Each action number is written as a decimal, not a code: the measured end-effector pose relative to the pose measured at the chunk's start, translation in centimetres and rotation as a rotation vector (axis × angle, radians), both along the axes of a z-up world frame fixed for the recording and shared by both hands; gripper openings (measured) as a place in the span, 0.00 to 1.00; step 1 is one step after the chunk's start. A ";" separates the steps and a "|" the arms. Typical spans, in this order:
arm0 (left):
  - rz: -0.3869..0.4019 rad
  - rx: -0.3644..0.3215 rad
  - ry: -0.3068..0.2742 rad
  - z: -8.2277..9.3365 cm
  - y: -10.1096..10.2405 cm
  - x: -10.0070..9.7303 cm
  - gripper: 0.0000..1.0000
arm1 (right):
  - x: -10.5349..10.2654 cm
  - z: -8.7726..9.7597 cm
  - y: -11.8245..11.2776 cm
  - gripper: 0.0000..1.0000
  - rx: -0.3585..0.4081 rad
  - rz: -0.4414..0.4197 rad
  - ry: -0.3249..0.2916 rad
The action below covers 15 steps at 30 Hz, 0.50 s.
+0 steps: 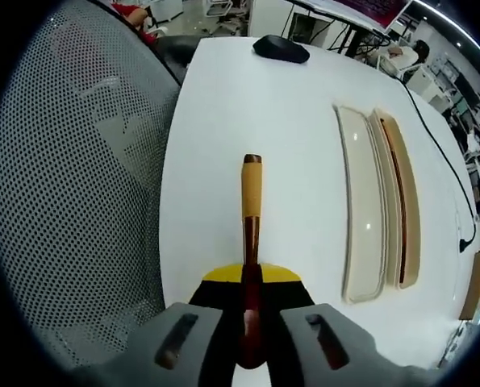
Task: Arrange the utensils inside the cutlery case until each visible utensil rests in its matching compartment.
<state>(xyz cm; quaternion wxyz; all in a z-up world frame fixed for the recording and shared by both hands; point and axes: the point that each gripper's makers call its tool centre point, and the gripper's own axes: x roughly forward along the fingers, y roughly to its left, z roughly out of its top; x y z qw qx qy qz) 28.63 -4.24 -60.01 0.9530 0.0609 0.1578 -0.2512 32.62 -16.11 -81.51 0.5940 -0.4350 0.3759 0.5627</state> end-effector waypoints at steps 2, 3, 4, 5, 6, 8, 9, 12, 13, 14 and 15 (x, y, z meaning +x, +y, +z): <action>-0.002 -0.001 -0.001 0.0 0.0 0.0 0.49 | 0.1 0.3 0.0 0.01 0.000 -0.003 -0.003; -0.003 -0.001 -0.002 0.0 0.0 0.0 0.49 | 0.2 0.4 0.0 0.01 0.001 -0.007 -0.007; -0.004 -0.001 -0.003 0.0 -0.1 -0.1 0.49 | 0.3 0.6 0.0 0.01 0.005 -0.011 -0.012; -0.004 -0.001 -0.004 0.0 -0.1 -0.1 0.49 | 0.4 0.7 0.0 0.01 0.006 -0.015 -0.013; -0.005 -0.001 -0.004 0.0 -0.1 -0.1 0.49 | 0.5 0.8 0.0 0.01 0.007 -0.018 -0.015; -0.007 -0.001 -0.004 0.0 -0.1 -0.1 0.49 | 0.7 1.1 -0.1 0.01 0.010 -0.022 -0.022; -0.007 -0.001 -0.004 0.0 -0.1 -0.2 0.49 | 0.8 1.2 -0.2 0.01 0.011 -0.025 -0.027; -0.013 0.000 -0.004 -0.1 -0.2 -0.3 0.49 | 1.3 1.7 -0.3 0.01 0.017 -0.037 -0.040; -0.015 0.001 -0.003 -0.1 -0.2 -0.3 0.49 | 1.5 1.9 -0.4 0.01 0.018 -0.039 -0.046; -0.016 0.001 -0.003 -0.1 -0.2 -0.3 0.49 | 1.8 2.1 -0.4 0.01 0.021 -0.045 -0.053; -0.014 0.001 -0.004 -0.1 -0.2 -0.4 0.49 | 1.9 2.3 -0.5 0.01 0.023 -0.047 -0.055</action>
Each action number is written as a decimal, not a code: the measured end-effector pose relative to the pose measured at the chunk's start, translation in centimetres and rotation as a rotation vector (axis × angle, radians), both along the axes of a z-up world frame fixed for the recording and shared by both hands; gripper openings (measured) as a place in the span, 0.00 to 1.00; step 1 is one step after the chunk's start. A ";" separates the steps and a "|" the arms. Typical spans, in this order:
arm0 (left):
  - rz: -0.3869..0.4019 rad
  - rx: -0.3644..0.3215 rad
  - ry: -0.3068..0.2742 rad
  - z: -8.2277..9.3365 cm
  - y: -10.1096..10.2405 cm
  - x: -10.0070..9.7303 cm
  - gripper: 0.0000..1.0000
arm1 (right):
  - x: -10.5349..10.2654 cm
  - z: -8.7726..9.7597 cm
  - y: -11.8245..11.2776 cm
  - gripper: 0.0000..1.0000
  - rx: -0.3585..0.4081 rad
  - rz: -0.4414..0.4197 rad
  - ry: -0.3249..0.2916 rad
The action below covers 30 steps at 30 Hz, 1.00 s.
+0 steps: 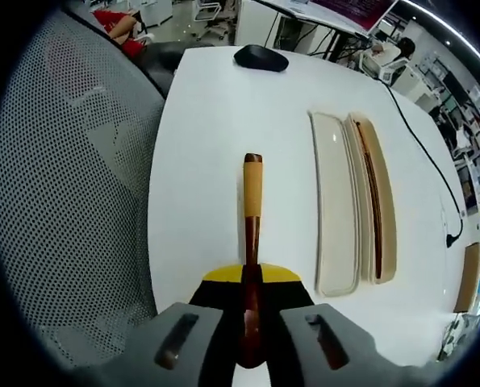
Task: Arrange the utensils inside the cutlery case until each visible utensil rests in its matching compartment.
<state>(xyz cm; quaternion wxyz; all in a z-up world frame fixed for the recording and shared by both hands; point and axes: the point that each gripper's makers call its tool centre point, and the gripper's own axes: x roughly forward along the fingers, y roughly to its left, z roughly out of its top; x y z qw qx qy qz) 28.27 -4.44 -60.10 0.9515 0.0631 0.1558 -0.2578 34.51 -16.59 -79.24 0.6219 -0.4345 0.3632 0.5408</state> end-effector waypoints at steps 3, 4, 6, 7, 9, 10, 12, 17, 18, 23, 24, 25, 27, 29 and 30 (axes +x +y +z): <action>0.003 -0.004 -0.001 0.0 0.0 0.0 0.49 | 0.6 0.5 -0.2 0.01 0.002 -0.005 -0.019; 0.001 -0.004 -0.002 0.1 0.0 -0.1 0.49 | 1.0 0.7 -0.3 0.01 -0.002 -0.004 -0.033; -0.005 -0.004 -0.004 0.1 -0.1 -0.2 0.49 | 1.7 0.9 -0.5 0.01 -0.015 0.001 -0.053; -0.006 -0.004 -0.004 0.1 -0.1 -0.2 0.49 | 1.9 0.9 -0.5 0.01 -0.019 0.003 -0.059; -0.007 -0.005 -0.003 0.1 -0.1 -0.3 0.49 | 2.5 1.2 -0.4 0.01 -0.025 0.005 -0.075; -0.008 -0.004 -0.002 0.1 -0.1 -0.3 0.49 | 2.7 1.3 -0.4 0.01 -0.026 0.006 -0.080; -0.009 -0.006 -0.002 0.1 -0.1 -0.3 0.49 | 3.2 1.6 -0.2 0.01 -0.024 0.007 -0.091; -0.009 -0.007 -0.001 0.1 -0.1 -0.3 0.49 | 4.6 2.0 0.1 0.01 -0.023 0.003 -0.108; -0.010 -0.005 -0.002 0.1 -0.1 -0.3 0.49 | 4.9 2.0 0.1 0.01 -0.023 0.002 -0.111; -0.021 -0.010 -0.030 0.5 -0.2 -0.3 0.49 | 6.6 2.3 0.1 0.01 -0.020 -0.011 -0.135; -0.017 -0.023 -0.037 0.7 -0.2 -0.2 0.50 | 7.0 2.5 0.1 0.01 -0.020 -0.012 -0.142; -0.017 -0.032 -0.035 0.8 -0.2 -0.2 0.50 | 7.3 2.6 0.1 0.01 -0.020 -0.013 -0.147; -0.024 -0.024 -0.030 0.6 -0.4 -0.2 0.50 | 8.0 2.8 0.0 0.01 -0.016 -0.023 -0.156; -0.038 -0.015 -0.019 0.4 -0.6 -0.3 0.49 | 8.6 2.9 -0.1 0.01 -0.021 -0.018 -0.173; -0.043 -0.014 -0.015 0.3 -0.7 -0.4 0.49 | 8.9 2.9 -0.1 0.01 -0.029 -0.012 -0.181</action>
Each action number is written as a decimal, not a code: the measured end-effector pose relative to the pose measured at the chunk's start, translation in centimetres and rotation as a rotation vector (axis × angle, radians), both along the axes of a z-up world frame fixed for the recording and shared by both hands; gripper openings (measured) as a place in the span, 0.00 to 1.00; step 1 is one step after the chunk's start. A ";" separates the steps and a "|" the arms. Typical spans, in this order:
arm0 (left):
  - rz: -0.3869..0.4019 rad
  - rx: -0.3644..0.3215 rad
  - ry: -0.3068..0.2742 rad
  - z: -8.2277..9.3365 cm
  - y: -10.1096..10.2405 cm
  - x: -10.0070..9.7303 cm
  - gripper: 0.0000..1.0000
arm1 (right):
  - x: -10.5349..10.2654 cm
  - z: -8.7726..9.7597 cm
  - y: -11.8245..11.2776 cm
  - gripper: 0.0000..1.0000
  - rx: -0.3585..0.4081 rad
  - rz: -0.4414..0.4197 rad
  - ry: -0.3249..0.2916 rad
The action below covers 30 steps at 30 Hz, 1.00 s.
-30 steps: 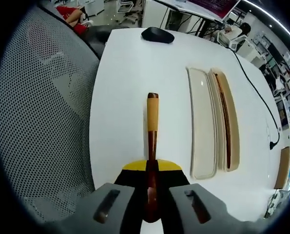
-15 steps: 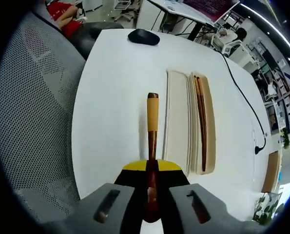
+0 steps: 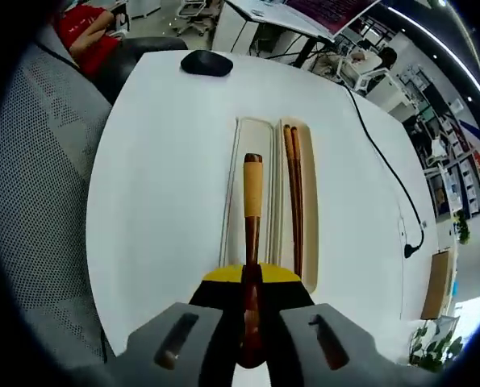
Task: Arrange the utensils inside the cutlery case until each visible utensil rests in its matching compartment.
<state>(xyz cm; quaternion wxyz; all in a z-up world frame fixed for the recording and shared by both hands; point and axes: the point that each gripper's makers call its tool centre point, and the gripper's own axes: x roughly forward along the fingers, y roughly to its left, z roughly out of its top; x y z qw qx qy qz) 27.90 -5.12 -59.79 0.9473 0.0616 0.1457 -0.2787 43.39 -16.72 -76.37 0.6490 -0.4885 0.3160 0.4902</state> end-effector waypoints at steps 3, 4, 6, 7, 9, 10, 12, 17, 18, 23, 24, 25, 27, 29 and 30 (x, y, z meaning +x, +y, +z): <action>-0.010 0.007 0.012 -0.2 -0.2 -0.1 0.49 | 0.7 -0.1 0.0 0.01 -0.006 0.003 -0.006; -0.008 0.009 0.021 -0.4 -0.1 -0.1 0.49 | 0.8 -0.1 0.0 0.01 -0.005 0.002 -0.008; -0.002 0.015 0.034 -0.6 0.0 -0.1 0.49 | 1.4 -0.3 -0.2 0.01 -0.028 0.020 -0.031; 0.001 0.017 0.034 -0.6 0.0 0.0 0.48 | 1.6 -0.4 -0.2 0.01 -0.039 0.028 -0.040; 0.019 0.016 0.008 -0.2 0.3 0.3 0.46 | 2.0 -0.7 -0.2 0.01 -0.038 0.028 -0.037; 0.030 0.003 -0.007 0.2 0.4 0.5 0.46 | 2.4 -0.8 -0.1 0.01 -0.032 0.021 -0.036; 0.036 -0.005 -0.010 0.3 0.5 0.6 0.46 | 3.0 -0.9 0.2 0.01 -0.027 0.013 -0.040; 0.117 -0.029 -0.087 1.8 2.0 1.4 0.45 | 4.4 -0.6 1.4 0.01 -0.003 0.005 -0.049; 0.114 -0.036 -0.101 2.1 2.0 1.4 0.45 | 4.6 -0.7 1.6 0.01 -0.005 0.007 -0.049; 0.104 -0.010 -0.070 1.5 1.8 1.3 0.45 | 5.8 -0.7 2.4 0.01 -0.019 0.021 -0.057; 0.114 -0.013 -0.072 1.5 2.0 1.3 0.45 | 6.0 -0.6 2.6 0.01 -0.021 0.024 -0.060; 0.118 -0.015 -0.071 1.5 2.1 1.3 0.45 | 6.2 -0.5 2.8 0.01 -0.021 0.026 -0.063; 0.114 -0.007 -0.069 1.5 2.0 1.3 0.45 | 6.4 -0.4 3.2 0.01 -0.017 0.027 -0.064; 0.116 0.015 -0.060 1.3 2.0 1.6 0.44 | 6.6 -0.4 3.5 0.01 -0.013 0.033 -0.066; 0.119 0.034 -0.079 1.5 2.1 1.6 0.44 | 6.6 -0.4 3.6 0.01 -0.012 0.038 -0.069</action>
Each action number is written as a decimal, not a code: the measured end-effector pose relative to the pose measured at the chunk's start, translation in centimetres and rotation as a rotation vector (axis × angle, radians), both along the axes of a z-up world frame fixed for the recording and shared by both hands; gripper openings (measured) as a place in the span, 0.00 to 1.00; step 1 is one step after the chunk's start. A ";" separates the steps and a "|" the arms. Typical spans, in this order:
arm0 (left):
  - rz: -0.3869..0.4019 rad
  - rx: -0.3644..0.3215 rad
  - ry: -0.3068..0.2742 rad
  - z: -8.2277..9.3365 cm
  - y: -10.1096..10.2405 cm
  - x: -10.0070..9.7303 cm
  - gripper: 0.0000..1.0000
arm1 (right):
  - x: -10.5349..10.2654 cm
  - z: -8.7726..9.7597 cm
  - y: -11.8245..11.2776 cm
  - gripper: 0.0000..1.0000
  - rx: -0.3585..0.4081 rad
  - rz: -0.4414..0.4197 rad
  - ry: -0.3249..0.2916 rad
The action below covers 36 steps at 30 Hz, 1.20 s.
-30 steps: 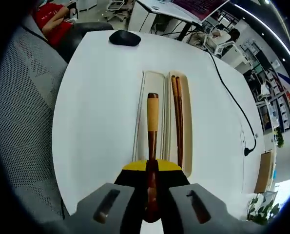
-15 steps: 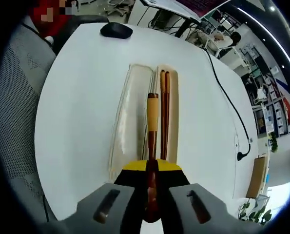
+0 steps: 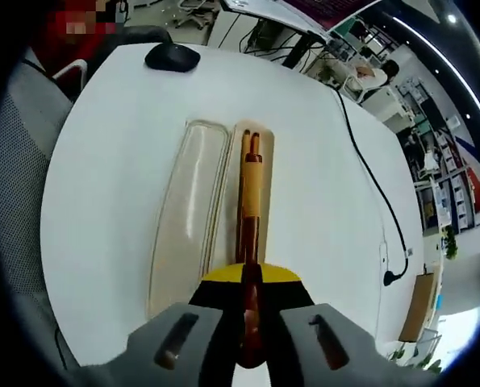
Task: Arrange the utensils inside the cutlery case until each visible utensil rests in its matching compartment.
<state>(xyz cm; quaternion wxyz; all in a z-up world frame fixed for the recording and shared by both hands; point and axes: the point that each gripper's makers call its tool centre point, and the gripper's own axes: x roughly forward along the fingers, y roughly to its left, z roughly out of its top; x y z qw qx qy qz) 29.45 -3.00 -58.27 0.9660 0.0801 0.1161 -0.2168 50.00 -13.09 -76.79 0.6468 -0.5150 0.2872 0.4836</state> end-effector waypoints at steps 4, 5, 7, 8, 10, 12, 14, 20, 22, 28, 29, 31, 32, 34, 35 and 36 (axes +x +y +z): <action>0.013 -0.022 0.007 -0.1 0.8 0.1 0.44 | 0.4 -0.2 1.3 0.01 0.001 0.010 0.003; 0.014 -0.018 0.001 0.0 0.9 0.1 0.43 | 0.7 -0.3 1.5 0.01 -0.002 0.013 0.003; 0.019 -0.013 -0.022 0.3 1.3 0.1 0.43 | 0.9 -0.4 1.7 0.01 -0.001 0.015 0.008; 0.018 -0.014 -0.020 0.2 1.4 0.1 0.43 | 1.0 -0.4 1.8 0.01 0.002 0.015 0.013; 0.009 -0.010 0.003 -0.2 1.4 0.0 0.43 | 1.2 -0.4 2.1 0.01 0.004 0.016 0.015; 0.005 -0.002 0.011 -0.5 1.5 0.0 0.43 | 1.3 -0.5 2.5 0.01 0.005 0.021 0.013; 0.007 -0.004 0.014 -0.5 1.6 0.0 0.44 | 1.4 -0.5 2.7 0.01 0.009 0.024 0.015; 0.024 -0.003 0.016 -0.6 1.9 0.0 0.44 | 1.2 -1.2 3.3 0.01 0.016 0.040 0.014; 0.034 -0.009 0.010 -0.4 2.0 0.0 0.44 | 1.3 -1.5 3.5 0.01 0.018 0.040 0.021; 0.024 -0.008 0.031 -0.8 1.6 -0.1 0.44 | 1.4 -2.2 3.6 0.01 0.015 0.034 0.033; 0.024 -0.011 0.031 -0.8 1.6 -0.1 0.44 | 1.4 -2.2 3.6 0.01 0.015 0.036 0.033; 0.023 -0.012 0.038 -0.9 1.5 -0.1 0.44 | 1.4 -2.3 3.7 0.01 0.018 0.036 0.034; 0.023 -0.014 0.043 -0.9 1.5 -0.1 0.44 | 1.4 -2.4 3.7 0.01 0.019 0.036 0.036; 0.021 -0.017 0.048 -1.0 1.4 -0.1 0.44 | 1.5 -2.5 3.7 0.01 0.016 0.039 0.035; 0.019 -0.017 0.050 -1.0 1.3 -0.1 0.44 | 1.5 -2.5 3.7 0.01 0.017 0.038 0.036; 0.017 -0.017 0.052 -1.1 1.3 -0.2 0.44 | 1.5 -2.5 3.7 0.01 0.017 0.038 0.035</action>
